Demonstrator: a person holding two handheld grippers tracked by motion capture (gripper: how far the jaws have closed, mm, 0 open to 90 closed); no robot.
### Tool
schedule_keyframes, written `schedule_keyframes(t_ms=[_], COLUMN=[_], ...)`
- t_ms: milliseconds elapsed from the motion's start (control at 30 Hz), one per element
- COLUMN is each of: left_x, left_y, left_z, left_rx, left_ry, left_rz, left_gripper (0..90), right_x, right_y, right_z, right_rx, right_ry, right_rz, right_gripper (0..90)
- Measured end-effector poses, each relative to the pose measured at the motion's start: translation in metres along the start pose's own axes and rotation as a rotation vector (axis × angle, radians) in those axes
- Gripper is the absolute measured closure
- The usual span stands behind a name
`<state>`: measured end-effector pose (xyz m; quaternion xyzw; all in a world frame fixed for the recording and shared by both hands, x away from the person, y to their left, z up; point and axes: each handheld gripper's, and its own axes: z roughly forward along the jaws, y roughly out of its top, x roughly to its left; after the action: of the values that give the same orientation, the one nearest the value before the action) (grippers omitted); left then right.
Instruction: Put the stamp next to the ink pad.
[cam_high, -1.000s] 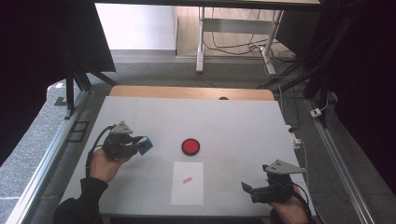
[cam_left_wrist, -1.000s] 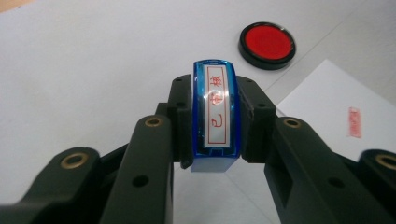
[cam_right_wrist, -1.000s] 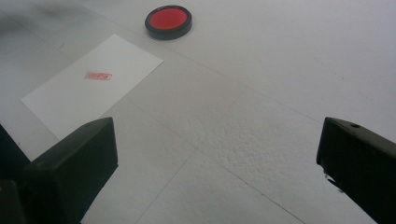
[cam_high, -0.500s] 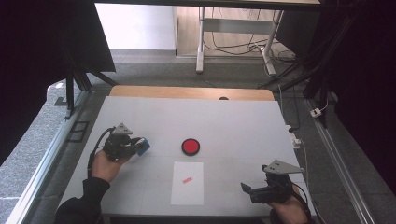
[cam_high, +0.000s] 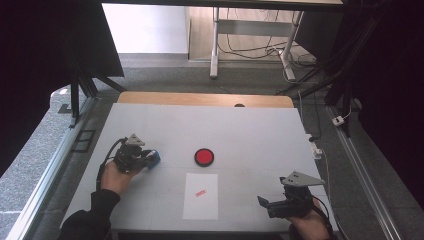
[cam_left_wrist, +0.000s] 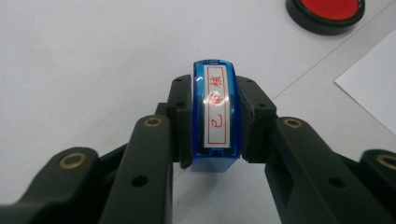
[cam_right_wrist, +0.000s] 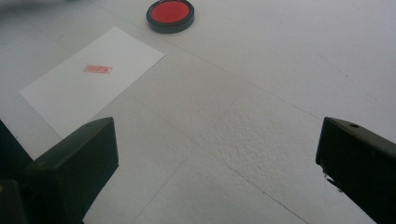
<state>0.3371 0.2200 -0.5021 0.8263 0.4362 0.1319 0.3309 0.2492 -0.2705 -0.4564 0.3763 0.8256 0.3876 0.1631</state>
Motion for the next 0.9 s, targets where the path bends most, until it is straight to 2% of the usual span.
schedule_keyframes(t_ms=[100,300,533,700,900], left_x=[0.0,0.001,0.0,0.001,-0.001], left_y=[-0.001,0.0,0.001,0.001,0.003], left_z=[0.004,0.004,0.001,-0.003,-0.008], left_rx=[0.027,0.034,0.014,-0.015,-0.043], left_ry=[-0.001,-0.014,-0.019,-0.035,-0.059], left_rz=[-0.005,-0.015,-0.023,-0.046,-0.037], left_gripper=[69.5,66.7,58.6,48.3,36.7], right_x=[0.0,0.0,0.0,0.001,0.001], right_y=[0.0,0.0,0.0,0.0,0.0], right_z=[0.001,0.001,0.001,0.001,0.001], right_rx=[0.001,0.007,0.007,0.009,0.012], right_ry=[0.002,-0.001,0.0,0.001,0.003], right_rz=[0.001,-0.005,-0.006,-0.007,-0.009], right_gripper=[0.0,0.0,0.0,0.0,0.0])
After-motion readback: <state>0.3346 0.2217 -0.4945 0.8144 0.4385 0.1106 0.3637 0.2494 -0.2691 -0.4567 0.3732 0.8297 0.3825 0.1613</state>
